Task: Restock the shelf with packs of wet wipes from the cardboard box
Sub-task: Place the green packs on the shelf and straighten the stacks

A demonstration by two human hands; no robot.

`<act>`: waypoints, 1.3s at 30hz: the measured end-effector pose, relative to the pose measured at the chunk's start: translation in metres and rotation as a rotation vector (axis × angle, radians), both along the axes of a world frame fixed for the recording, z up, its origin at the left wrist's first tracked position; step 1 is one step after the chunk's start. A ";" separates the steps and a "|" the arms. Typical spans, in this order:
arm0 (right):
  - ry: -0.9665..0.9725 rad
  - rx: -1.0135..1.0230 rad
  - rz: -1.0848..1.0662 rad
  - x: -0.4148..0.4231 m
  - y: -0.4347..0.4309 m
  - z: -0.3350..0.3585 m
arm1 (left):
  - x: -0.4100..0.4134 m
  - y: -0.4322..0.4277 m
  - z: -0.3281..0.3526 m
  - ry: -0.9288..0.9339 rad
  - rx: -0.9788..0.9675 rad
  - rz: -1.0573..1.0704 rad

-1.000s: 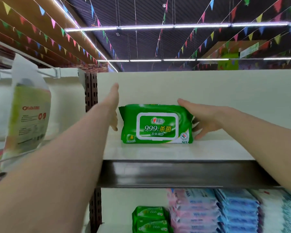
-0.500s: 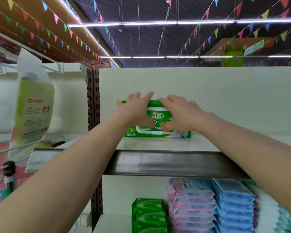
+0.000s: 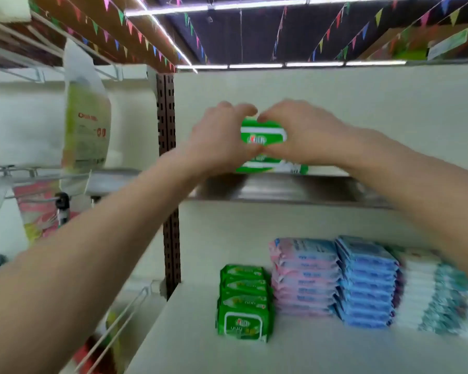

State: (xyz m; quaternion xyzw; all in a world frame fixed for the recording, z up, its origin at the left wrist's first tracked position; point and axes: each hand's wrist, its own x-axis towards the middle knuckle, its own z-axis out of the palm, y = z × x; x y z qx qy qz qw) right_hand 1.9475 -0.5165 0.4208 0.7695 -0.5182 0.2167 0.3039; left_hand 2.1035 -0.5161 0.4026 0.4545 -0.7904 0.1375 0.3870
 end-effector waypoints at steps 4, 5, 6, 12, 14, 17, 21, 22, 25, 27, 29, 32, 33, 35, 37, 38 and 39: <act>-0.081 0.032 0.238 -0.013 0.065 -0.036 | 0.012 0.080 -0.039 0.058 0.072 -0.218; -0.086 0.077 0.287 -0.015 0.078 -0.048 | 0.013 0.094 -0.050 0.074 0.152 -0.268; -0.098 0.112 0.332 -0.017 0.087 -0.061 | 0.013 0.102 -0.063 0.091 0.227 -0.296; -0.145 -0.188 0.436 -0.021 0.083 -0.123 | 0.007 0.076 -0.142 0.124 0.537 -0.226; -0.132 -0.283 0.470 -0.019 0.079 -0.147 | 0.006 0.055 -0.166 0.140 0.665 -0.199; -0.147 -0.098 0.470 -0.020 0.059 -0.195 | 0.008 0.019 -0.194 0.307 0.881 -0.125; -0.125 0.395 0.150 -0.024 0.017 -0.255 | 0.012 -0.023 -0.225 0.366 1.059 -0.075; -0.132 0.499 0.072 -0.022 0.007 -0.267 | 0.011 -0.033 -0.234 0.276 1.071 -0.053; -0.179 0.669 -0.037 -0.011 -0.021 -0.294 | 0.010 -0.062 -0.261 -0.149 0.944 0.140; -0.184 0.691 -0.087 -0.004 -0.039 -0.307 | 0.005 -0.078 -0.276 -0.299 0.909 0.193; -0.203 0.719 -0.137 0.002 -0.052 -0.316 | -0.001 -0.089 -0.284 -0.331 0.945 0.204; -0.238 0.795 -0.176 0.003 -0.065 -0.325 | -0.004 -0.107 -0.292 -0.250 1.036 0.180; -0.257 0.820 -0.173 0.002 -0.069 -0.326 | -0.002 -0.111 -0.293 -0.210 1.076 0.154; -0.282 0.861 -0.168 -0.001 -0.075 -0.326 | 0.003 -0.118 -0.290 -0.046 1.241 0.033; -0.262 0.888 -0.178 -0.003 -0.078 -0.324 | 0.011 -0.123 -0.283 0.244 1.403 -0.106; -0.232 0.886 -0.182 -0.002 -0.078 -0.323 | 0.014 -0.128 -0.279 0.373 1.422 -0.118; -0.191 0.867 -0.186 0.000 -0.078 -0.322 | 0.017 -0.134 -0.278 0.485 1.411 -0.088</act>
